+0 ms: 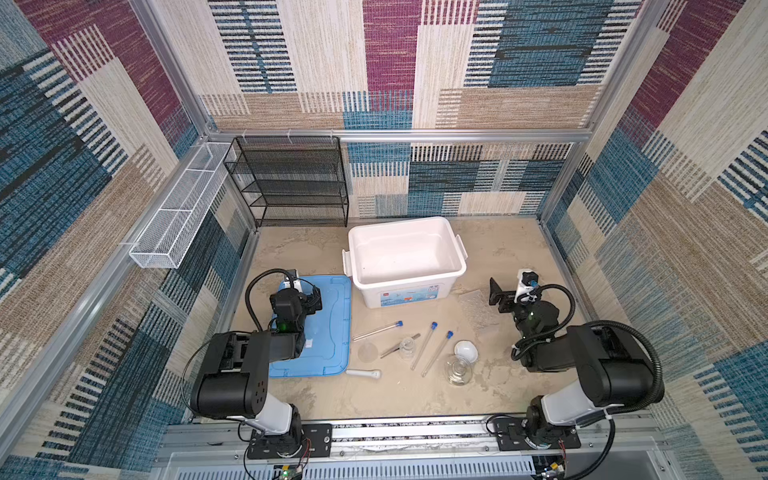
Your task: Organize the chemistry lab equipment
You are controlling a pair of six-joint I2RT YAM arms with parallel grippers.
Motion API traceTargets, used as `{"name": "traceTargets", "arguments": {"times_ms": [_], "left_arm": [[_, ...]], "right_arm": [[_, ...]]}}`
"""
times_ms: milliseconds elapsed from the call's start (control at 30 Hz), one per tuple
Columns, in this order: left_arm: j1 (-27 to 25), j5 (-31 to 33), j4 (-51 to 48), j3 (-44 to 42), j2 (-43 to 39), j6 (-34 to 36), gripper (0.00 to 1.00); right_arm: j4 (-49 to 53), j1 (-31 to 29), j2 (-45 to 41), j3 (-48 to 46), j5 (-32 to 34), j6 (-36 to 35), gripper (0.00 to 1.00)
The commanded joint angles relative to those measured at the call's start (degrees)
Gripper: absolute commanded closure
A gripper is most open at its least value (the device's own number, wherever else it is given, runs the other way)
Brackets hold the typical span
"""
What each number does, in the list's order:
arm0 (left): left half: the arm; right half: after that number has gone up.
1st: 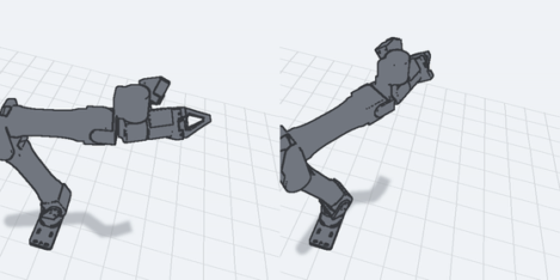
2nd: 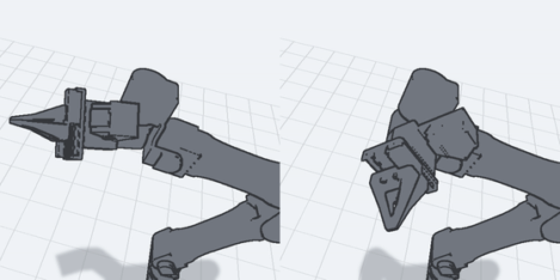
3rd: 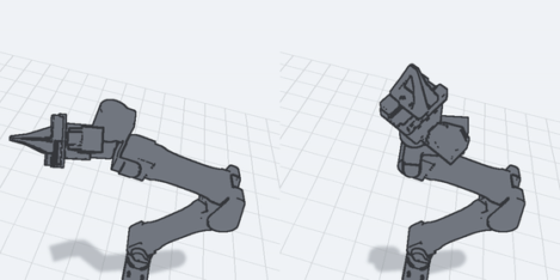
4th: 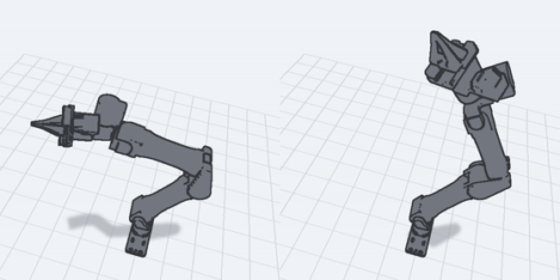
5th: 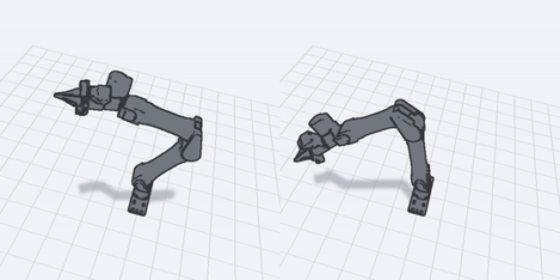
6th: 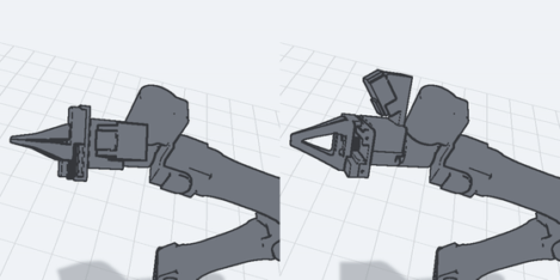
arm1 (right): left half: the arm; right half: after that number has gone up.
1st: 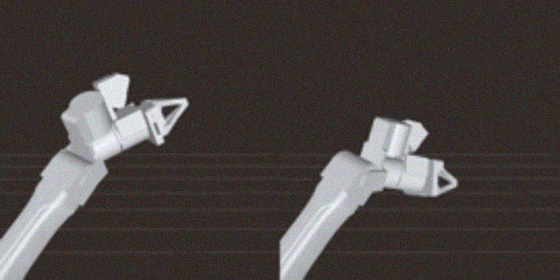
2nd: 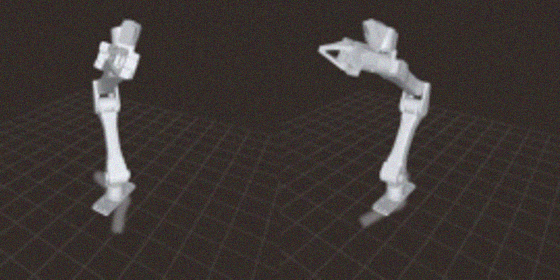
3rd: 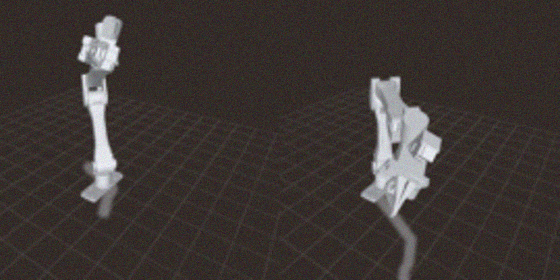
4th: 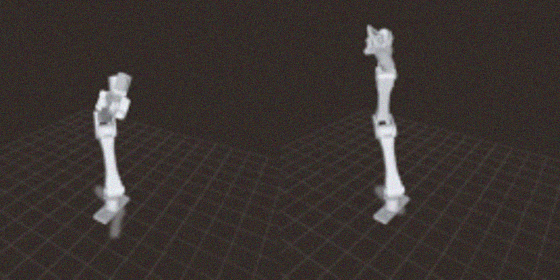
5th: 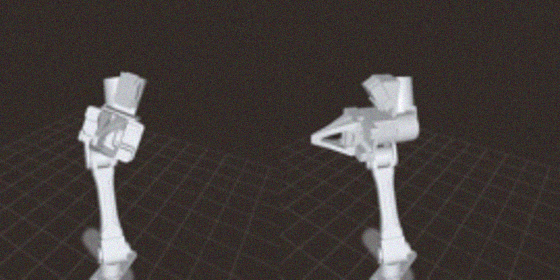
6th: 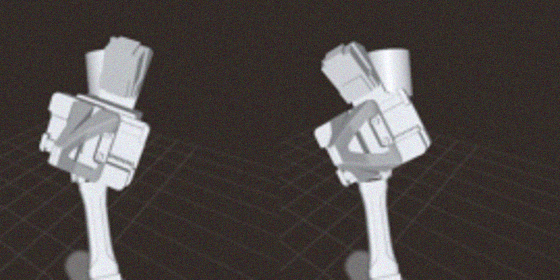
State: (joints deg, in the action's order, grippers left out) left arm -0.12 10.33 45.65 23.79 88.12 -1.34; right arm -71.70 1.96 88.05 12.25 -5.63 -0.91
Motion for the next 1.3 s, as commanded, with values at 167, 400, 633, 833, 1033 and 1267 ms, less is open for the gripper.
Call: {"name": "traceTargets", "arguments": {"times_ms": [167,400,633,833,1033,1267], "left_arm": [[0.11,0.48,2.16,-0.06,-0.2,-0.24,0.01],[0.11,0.49,2.16,-0.06,-0.15,-0.24,0.01],[0.1,0.55,2.15,-0.06,-0.14,-0.25,0.01],[0.12,0.4,1.69,0.11,-0.16,-0.33,0.01],[0.12,0.29,1.46,0.16,-0.31,-0.41,0.01],[0.12,1.02,-16.42,5.75,-9.76,-1.03,0.01]], "right_arm": [[-1.07,-0.02,-0.09,0.13,-0.26,-0.32,0.01],[-1.07,-0.02,-0.18,0.12,-0.28,-0.3,0.01],[-1.07,-0.02,-0.07,0.16,-0.26,-0.28,0.01],[-1.07,0.02,-0.07,0.21,-0.32,-0.32,0.01],[-1.03,-0.03,-0.2,0.22,-0.39,-0.26,0.01],[25.48,0.0,-6.68,11.81,-1.07,1.42,0.01]]}}
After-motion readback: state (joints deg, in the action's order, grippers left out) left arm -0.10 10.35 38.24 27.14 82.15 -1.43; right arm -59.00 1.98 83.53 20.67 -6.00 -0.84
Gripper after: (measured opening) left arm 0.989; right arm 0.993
